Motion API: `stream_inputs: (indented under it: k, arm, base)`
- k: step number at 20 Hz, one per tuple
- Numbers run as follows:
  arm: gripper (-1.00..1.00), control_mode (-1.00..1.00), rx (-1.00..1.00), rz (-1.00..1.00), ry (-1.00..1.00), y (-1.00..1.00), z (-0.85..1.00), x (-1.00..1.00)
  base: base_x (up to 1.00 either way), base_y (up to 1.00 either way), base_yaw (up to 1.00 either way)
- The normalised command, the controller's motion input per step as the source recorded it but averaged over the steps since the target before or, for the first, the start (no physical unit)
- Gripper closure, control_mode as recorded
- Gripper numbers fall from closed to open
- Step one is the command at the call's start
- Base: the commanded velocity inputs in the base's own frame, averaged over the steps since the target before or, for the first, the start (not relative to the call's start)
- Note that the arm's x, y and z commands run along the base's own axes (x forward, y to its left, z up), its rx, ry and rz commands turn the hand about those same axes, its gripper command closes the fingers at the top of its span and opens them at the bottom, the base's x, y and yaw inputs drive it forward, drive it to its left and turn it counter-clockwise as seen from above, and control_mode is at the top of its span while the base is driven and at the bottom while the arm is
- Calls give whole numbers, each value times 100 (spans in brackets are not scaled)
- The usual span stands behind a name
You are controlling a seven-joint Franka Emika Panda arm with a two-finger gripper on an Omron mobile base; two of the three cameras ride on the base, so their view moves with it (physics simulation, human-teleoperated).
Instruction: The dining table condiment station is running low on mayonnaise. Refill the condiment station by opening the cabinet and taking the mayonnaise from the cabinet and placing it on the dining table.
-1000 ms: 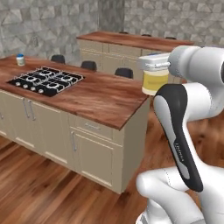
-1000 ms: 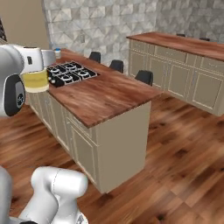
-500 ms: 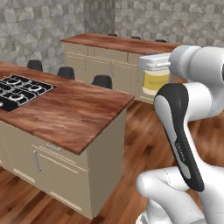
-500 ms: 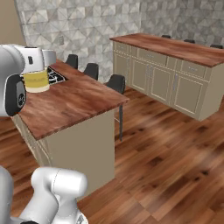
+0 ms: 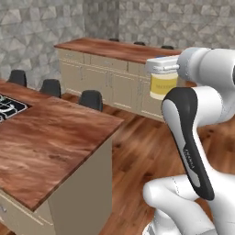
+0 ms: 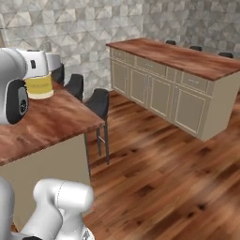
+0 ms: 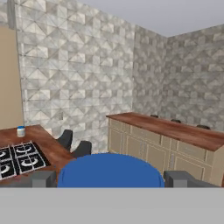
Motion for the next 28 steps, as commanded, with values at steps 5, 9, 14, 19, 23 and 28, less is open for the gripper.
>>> stream_inputs:
  k: [5,9,14,19,23,28]
  arm:
    - [100,100,0,0,0,0,0,0]
    - [100,100,0,0,0,0,0,0]
    - [100,100,0,0,0,0,0,0]
    - [100,100,0,0,0,0,0,0]
    - [100,100,0,0,0,0,0,0]
    - [100,100,0,0,0,0,0,0]
  base:
    - [71,-100,15]
    - [80,-100,21]
    - [85,-100,23]
    - [98,-98,25]
    - [100,-71,34]
    - [100,-49,44]
